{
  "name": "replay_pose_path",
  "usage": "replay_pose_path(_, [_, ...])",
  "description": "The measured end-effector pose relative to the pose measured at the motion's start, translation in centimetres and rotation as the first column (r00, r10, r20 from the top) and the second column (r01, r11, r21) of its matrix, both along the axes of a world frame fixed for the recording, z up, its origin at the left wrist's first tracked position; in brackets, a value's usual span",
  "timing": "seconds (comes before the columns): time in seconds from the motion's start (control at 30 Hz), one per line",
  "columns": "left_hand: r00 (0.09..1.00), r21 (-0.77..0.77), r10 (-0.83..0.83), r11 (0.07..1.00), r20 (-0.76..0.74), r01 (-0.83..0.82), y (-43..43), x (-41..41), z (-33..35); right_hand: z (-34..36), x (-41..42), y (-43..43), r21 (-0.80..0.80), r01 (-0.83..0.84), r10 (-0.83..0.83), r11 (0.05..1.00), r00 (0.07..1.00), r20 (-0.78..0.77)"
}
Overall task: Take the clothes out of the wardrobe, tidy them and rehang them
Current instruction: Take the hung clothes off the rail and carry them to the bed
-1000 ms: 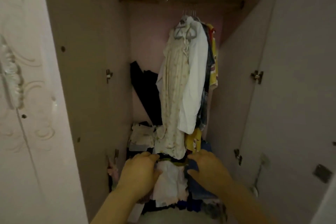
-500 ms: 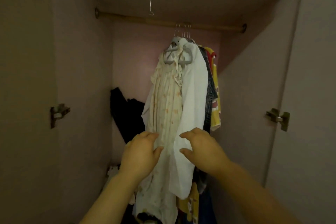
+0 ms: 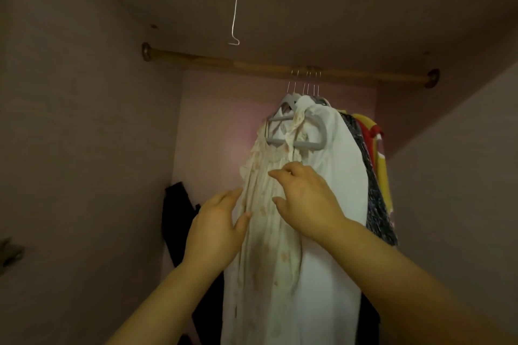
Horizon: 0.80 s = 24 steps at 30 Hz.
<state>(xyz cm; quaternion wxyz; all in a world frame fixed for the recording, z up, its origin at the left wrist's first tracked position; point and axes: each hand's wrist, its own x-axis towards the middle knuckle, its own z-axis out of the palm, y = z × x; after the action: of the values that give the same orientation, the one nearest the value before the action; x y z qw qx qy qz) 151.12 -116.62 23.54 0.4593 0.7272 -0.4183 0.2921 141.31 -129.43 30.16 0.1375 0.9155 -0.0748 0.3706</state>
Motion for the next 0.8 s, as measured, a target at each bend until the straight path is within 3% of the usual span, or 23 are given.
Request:
replay_pose_path(0.17, [0.996, -0.037, -0.089, 0.995, 0.032, 0.090, -4.4, 5.0, 3.6, 5.4, 5.7, -2.8, -0.132, 0.094, -0.074, 0.987, 0.986, 0.148])
replay_pose_path(0.33, [0.985, -0.038, -0.138, 0.989, 0.102, 0.142, -8.2, 10.3, 6.6, 10.7, 10.8, -5.9, -0.287, 0.312, -0.245, 0.905, 0.938, 0.247])
replay_pose_path(0.5, [0.971, -0.040, -0.168, 0.983, 0.172, 0.178, -11.2, 14.0, 8.6, 12.9, 12.4, -9.8, -0.236, 0.491, -0.396, 0.838, 0.847, 0.354])
replay_pose_path(0.8, [0.947, -0.049, -0.115, 0.990, 0.301, 0.135, -13.8, 16.9, 13.2, 13.6, 13.4, -14.7, -0.244, 0.503, -0.369, 0.829, 0.820, 0.437])
